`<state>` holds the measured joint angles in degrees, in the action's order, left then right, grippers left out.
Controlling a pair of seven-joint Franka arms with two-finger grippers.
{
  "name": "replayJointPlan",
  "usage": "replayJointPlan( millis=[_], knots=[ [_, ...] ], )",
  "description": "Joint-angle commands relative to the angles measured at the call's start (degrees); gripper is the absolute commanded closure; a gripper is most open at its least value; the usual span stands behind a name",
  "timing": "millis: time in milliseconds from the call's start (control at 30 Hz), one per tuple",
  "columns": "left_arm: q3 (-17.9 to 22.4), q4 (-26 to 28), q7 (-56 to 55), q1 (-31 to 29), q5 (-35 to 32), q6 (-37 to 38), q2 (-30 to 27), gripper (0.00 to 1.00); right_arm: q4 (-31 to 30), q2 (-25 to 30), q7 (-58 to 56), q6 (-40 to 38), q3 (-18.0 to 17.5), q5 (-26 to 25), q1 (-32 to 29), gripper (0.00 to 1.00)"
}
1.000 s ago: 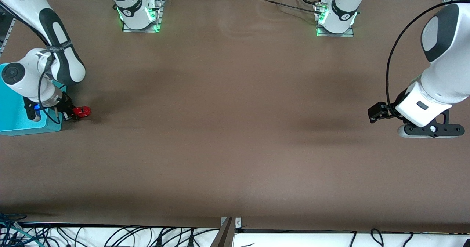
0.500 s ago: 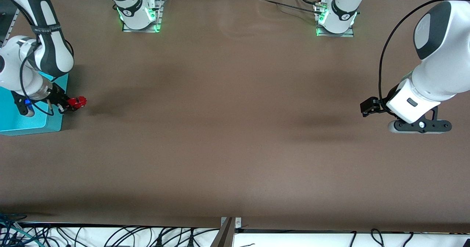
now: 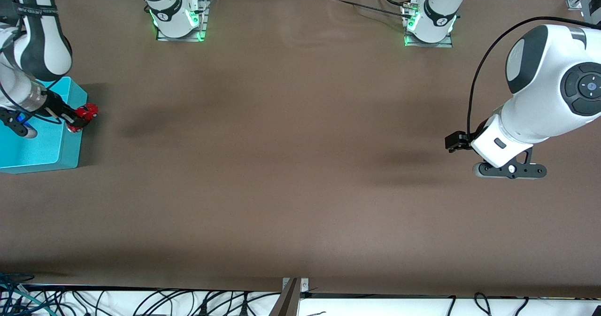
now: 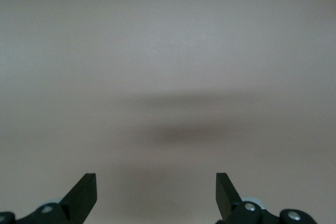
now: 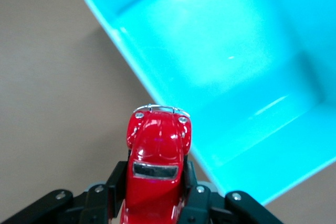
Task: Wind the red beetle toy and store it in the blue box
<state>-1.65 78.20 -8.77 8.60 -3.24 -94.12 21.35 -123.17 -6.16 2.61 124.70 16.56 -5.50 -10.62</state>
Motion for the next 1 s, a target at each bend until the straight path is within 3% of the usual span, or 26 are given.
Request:
replayJointPlan(
  millis=[0,233,800,967],
  knots=[
    [0.9,-0.3,0.1,0.6,1.6,0.3,0.0,0.00,0.8,-0.2,-5.4,-1.4,-0.4,-4.0,-3.0,1.00],
    [0.9,-0.3,0.2,0.6,1.6,0.3,0.0,0.00,2.3,-3.5,-8.4,-1.0,-0.4,-6.5,-4.1,1.00],
    [0.8,-0.3,0.1,1.1,1.6,0.3,0.2,0.00,7.9,-11.5,-20.9,0.5,-0.5,-6.7,-9.3,1.00],
    [0.8,-0.2,0.1,1.1,1.6,0.3,0.2,0.00,8.5,-14.7,-21.0,4.1,-0.8,-6.8,-10.3,1.00]
  ],
)
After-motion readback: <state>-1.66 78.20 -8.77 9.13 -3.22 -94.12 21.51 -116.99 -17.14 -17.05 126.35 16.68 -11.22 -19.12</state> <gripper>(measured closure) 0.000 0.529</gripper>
